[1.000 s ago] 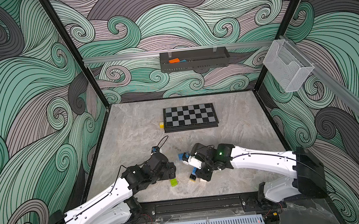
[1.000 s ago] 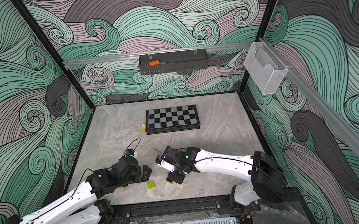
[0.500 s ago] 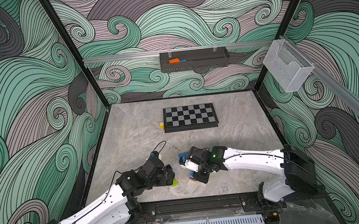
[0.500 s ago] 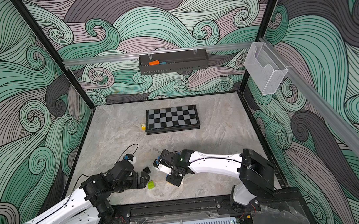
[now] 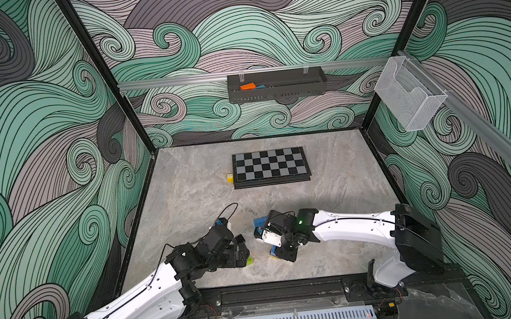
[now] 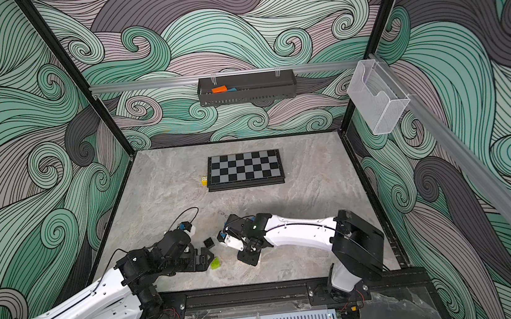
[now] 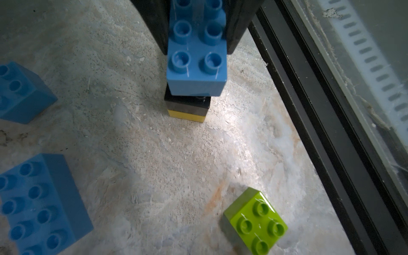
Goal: Assemble a giraffe with lego
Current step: Assemble the lego brick with the lego brick.
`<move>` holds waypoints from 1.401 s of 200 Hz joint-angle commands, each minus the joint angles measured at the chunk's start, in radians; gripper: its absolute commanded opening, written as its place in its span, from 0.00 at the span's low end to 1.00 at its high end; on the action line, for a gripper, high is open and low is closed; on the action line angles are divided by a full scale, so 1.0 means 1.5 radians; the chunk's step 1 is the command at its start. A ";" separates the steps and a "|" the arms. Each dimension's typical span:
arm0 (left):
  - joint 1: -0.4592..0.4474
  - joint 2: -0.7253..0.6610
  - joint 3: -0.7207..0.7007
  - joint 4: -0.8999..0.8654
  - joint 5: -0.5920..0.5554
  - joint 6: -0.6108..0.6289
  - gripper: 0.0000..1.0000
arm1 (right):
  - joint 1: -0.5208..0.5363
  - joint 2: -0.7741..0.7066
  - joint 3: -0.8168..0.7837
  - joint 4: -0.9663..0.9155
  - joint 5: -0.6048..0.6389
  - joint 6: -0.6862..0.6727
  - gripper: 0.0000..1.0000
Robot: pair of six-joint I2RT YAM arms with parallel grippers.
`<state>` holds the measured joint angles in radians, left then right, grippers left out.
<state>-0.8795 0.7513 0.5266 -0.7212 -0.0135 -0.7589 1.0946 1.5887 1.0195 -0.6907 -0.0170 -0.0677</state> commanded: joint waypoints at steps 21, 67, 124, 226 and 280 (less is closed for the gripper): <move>-0.002 0.002 0.008 -0.008 0.007 0.014 0.99 | -0.005 0.015 0.016 -0.018 -0.008 -0.010 0.24; -0.002 0.002 0.008 -0.006 0.009 0.017 0.99 | -0.008 0.026 0.014 -0.028 -0.005 -0.010 0.23; -0.003 0.002 0.007 -0.001 0.010 0.018 0.99 | -0.011 0.028 0.008 -0.050 -0.002 -0.010 0.23; -0.003 -0.011 0.006 -0.007 0.000 0.014 0.99 | -0.013 0.069 0.015 -0.063 0.004 -0.004 0.23; -0.003 -0.011 0.004 -0.004 0.000 0.015 0.99 | -0.015 0.043 0.006 -0.076 0.019 -0.005 0.23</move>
<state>-0.8795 0.7479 0.5266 -0.7200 -0.0105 -0.7479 1.0805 1.6390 1.0676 -0.7208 -0.0216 -0.0750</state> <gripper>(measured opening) 0.987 0.345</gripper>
